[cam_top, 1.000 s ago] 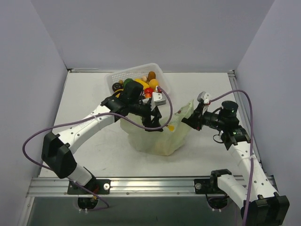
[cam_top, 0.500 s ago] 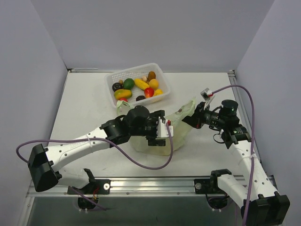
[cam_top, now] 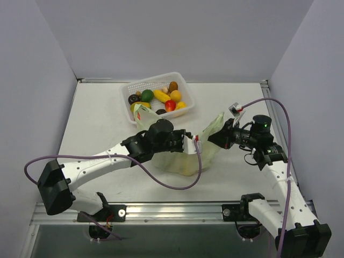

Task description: Place the fake fruits into the plastic bag and tie a complex knot

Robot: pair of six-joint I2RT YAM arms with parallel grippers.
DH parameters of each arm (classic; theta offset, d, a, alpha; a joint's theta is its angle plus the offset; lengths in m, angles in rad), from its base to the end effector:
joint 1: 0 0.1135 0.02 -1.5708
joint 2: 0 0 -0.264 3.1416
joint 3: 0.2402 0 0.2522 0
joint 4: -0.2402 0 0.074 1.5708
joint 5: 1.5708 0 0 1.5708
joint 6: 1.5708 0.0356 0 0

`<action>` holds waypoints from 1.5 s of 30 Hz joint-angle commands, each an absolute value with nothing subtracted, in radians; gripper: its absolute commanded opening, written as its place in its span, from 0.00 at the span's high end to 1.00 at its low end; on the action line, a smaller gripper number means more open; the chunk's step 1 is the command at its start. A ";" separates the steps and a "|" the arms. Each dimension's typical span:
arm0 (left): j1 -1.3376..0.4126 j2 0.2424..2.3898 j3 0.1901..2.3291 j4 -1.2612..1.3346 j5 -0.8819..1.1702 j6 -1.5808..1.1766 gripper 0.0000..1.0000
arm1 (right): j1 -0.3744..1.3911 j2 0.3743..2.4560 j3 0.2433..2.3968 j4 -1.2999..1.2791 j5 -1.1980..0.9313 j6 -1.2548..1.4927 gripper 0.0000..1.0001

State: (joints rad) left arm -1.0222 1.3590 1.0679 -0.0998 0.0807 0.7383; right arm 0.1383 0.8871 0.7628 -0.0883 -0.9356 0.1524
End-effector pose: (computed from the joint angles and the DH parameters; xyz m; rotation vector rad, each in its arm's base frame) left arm 0.1632 -0.2725 0.3171 1.5518 1.2132 -0.2652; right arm 0.1909 0.0555 0.3273 -0.6719 1.6816 1.0342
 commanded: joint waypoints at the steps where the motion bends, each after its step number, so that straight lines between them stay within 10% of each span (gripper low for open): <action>1: -0.974 1.391 1.166 -0.198 0.247 0.637 0.78 | 0.127 0.865 0.798 -0.083 -0.998 0.117 1.00; 7: -0.907 1.427 1.219 -0.279 0.371 0.456 1.00 | 0.051 0.819 0.770 -0.101 -1.123 0.014 0.19; 20: -0.853 1.443 1.233 -0.258 0.577 0.321 1.00 | 0.118 0.902 0.670 0.202 -1.092 0.084 0.08; 24: -0.853 1.463 1.235 -0.250 0.555 0.281 1.00 | 0.135 0.930 0.673 0.316 -1.078 0.238 0.16; 31: -0.871 1.462 1.197 -0.193 0.362 0.134 1.00 | 0.189 0.969 0.729 0.198 -0.922 0.397 1.00; 37: -0.902 1.398 1.097 -0.124 0.216 0.107 0.95 | 0.195 1.061 0.847 -0.050 -0.622 0.428 1.00; 39: -0.904 1.342 1.078 -0.107 0.279 0.145 0.57 | 0.199 1.091 0.865 -0.081 -0.582 0.428 1.00; 42: -0.905 1.235 1.097 -0.089 0.308 0.188 0.28 | 0.216 1.074 0.859 -0.069 -0.591 0.402 1.00; 45: -0.858 1.152 1.185 -0.182 0.345 0.203 0.21 | 0.227 1.049 0.844 -0.046 -0.623 0.393 1.00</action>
State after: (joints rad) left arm -0.8928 1.2743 1.0744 -0.1879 0.2993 0.1749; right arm 0.2085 1.0874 0.8215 -0.0460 -0.6418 0.4030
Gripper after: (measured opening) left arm 0.771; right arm 0.034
